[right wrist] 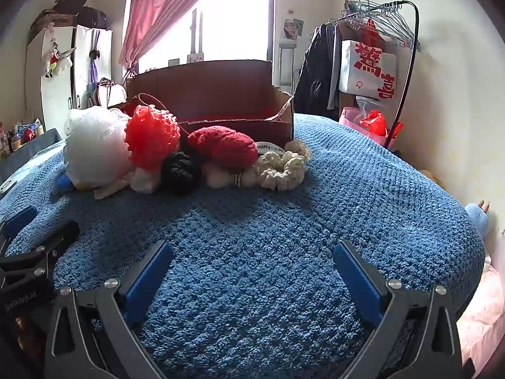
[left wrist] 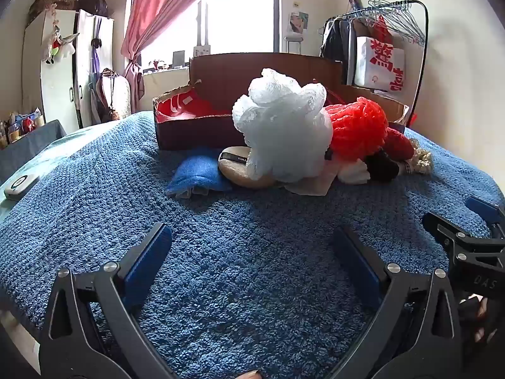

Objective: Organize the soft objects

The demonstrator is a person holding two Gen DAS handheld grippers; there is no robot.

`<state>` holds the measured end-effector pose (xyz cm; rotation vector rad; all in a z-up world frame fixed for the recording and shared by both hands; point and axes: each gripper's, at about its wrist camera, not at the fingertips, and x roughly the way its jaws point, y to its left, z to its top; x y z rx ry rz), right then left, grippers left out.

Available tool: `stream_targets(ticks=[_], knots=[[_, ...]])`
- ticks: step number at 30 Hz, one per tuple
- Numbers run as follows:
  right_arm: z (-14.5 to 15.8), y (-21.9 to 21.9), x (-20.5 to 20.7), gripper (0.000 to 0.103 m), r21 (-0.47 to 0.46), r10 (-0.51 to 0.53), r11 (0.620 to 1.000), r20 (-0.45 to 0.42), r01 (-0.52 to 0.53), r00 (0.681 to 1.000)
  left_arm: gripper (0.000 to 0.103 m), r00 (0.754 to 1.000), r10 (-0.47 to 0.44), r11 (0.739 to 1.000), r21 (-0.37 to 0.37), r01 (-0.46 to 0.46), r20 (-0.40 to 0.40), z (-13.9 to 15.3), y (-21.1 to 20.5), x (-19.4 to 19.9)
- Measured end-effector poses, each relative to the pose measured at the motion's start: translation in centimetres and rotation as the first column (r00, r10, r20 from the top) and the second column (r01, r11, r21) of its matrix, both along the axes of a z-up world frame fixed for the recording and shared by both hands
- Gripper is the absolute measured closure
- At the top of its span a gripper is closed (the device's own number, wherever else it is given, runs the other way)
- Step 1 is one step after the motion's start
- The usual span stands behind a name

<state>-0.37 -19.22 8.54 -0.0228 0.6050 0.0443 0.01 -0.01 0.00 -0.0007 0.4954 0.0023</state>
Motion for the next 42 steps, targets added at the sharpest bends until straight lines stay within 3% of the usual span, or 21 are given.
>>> stream_targets(ticks=[42], knots=[[-0.08, 0.06, -0.06, 0.000, -0.009, 0.000, 1.000, -0.001, 0.000, 1.000, 0.000, 1.000, 0.000, 1.000, -0.006, 0.000, -0.003, 0.00, 0.01, 0.00]])
